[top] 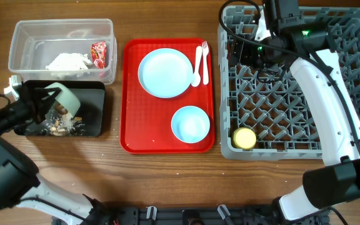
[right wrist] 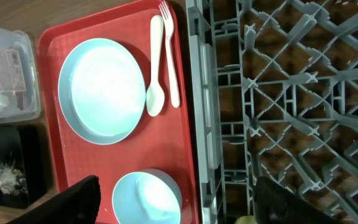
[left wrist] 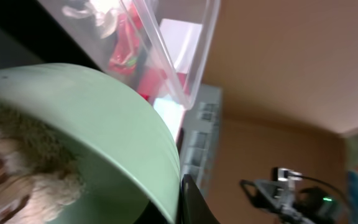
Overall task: Sort waste into correct bins and load items into the dishwasher rack
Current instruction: 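Carry the green bowl left and tip the scraps onto the black tray, then return the empty green bowl to the red tray with the left gripper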
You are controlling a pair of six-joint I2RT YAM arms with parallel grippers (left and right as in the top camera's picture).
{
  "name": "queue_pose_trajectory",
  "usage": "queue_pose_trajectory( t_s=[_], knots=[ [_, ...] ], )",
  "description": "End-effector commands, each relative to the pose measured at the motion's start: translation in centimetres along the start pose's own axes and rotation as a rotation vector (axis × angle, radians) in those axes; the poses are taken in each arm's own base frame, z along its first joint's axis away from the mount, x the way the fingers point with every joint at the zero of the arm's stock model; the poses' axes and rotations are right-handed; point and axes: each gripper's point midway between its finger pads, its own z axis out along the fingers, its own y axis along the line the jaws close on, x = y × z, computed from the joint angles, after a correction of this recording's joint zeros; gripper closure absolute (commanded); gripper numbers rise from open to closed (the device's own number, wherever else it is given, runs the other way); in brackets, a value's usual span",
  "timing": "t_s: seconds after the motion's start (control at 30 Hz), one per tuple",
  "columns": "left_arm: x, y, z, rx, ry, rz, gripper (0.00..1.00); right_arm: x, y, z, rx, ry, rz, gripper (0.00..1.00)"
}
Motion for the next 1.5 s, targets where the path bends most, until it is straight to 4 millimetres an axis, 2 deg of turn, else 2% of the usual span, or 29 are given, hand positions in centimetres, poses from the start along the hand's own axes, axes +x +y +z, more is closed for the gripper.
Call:
queue_pose_trajectory(
  t_s=[0.0, 0.1, 0.33, 0.43, 0.6, 0.7, 0.77, 0.9, 1.03, 1.23, 1.37, 1.47],
  knots=[
    [-0.7, -2.6, -0.1, 0.278, -0.013, -0.041, 0.96, -0.3, 0.0, 0.1, 0.013, -0.008, -0.03, 0.19],
    [-0.9, -3.0, -0.3, 0.323, -0.007, -0.104, 0.96, -0.2, -0.1, 0.1, 0.014, -0.006, -0.042, 0.18],
    [-0.9, -3.1, -0.4, 0.324, 0.015, -0.25, 0.96, -0.1, -0.1, 0.1, 0.015, -0.003, -0.042, 0.01],
    [-1.3, -3.0, -0.5, 0.324, 0.004, -0.212, 0.96, -0.1, -0.1, 0.1, 0.016, -0.002, -0.042, 0.0],
    [-1.5, -3.0, -0.9, 0.327, 0.009, -0.309, 0.96, -0.1, -0.1, 0.1, 0.016, -0.002, -0.042, 0.0],
    [-2.1, -3.1, -1.0, 0.326, -0.007, -0.221, 0.96, -0.1, -0.1, 0.1, 0.015, -0.002, -0.041, 0.0],
    [-2.1, -3.1, -1.1, 0.327, 0.0, -0.258, 0.96, -0.1, -0.1, 0.1, 0.015, -0.003, -0.042, 0.0],
    [-1.6, -4.3, -1.3, 0.327, 0.005, -0.27, 0.96, -0.2, -0.1, 0.1, 0.016, -0.003, -0.069, 0.0],
    [-0.7, -7.4, -2.1, 0.32, -0.014, -0.124, 0.96, -0.2, -0.2, 0.1, 0.019, -0.004, -0.071, 0.0],
    [1.9, -11.0, -2.7, 0.117, -0.08, 0.067, 0.96, -0.3, -0.1, 0.1, 0.017, -0.008, -0.072, 0.0],
    [4.8, -12.1, -1.6, -0.097, -0.103, 0.156, 0.96, -0.3, -0.1, 0.1, 0.017, -0.008, -0.071, 0.0],
    [7.4, -12.7, 0.5, -0.241, -0.087, 0.225, 0.96, -0.3, -0.1, 0.1, 0.016, -0.008, -0.067, 0.0]
  ],
)
